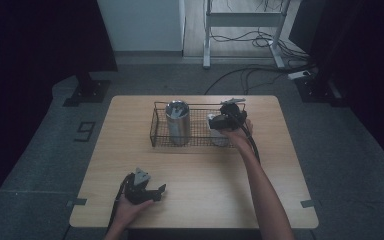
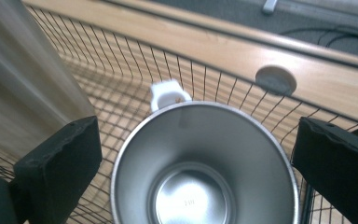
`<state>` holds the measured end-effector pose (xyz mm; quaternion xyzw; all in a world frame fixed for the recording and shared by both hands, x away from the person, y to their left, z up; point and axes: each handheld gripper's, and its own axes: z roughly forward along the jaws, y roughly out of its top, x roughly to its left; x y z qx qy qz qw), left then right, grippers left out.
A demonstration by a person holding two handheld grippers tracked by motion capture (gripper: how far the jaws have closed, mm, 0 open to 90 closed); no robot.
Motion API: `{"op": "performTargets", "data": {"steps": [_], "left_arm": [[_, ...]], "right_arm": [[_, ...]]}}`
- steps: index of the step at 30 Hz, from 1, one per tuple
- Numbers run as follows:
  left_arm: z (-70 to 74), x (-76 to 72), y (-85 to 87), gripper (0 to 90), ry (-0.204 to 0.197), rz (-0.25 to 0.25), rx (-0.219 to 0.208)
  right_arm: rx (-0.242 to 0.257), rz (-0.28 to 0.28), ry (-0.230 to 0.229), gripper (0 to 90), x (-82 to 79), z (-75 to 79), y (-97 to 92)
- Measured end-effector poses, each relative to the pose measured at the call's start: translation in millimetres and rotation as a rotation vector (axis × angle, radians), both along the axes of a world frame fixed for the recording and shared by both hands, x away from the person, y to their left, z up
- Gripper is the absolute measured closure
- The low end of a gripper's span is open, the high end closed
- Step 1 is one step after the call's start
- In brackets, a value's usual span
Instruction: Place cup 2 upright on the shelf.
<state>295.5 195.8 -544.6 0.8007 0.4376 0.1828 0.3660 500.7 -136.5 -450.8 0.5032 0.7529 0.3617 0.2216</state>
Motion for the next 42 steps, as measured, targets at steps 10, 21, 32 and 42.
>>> {"op": "performTargets", "data": {"steps": [10, 21, 32, 42], "left_arm": [[0.0, 0.3, 0.3, 14.6, 0.004, 0.002, -0.001], [0.0, 0.8, 0.6, 14.6, 0.009, 0.010, -0.003], [-0.6, 2.0, -0.9, 14.5, 0.020, 0.018, 0.009], [-0.7, 2.9, -0.2, 14.6, 0.027, 0.033, 0.010]], "right_arm": [[0.040, 0.031, -0.059, 5.6, -17.5, 14.8, -2.1], [0.085, 0.065, -0.110, 13.7, -52.7, 19.0, -19.2], [0.107, 0.078, -0.154, 14.6, -103.0, 15.2, -46.6], [0.140, 0.085, -0.174, 15.2, -139.4, 7.5, -64.7]]}}
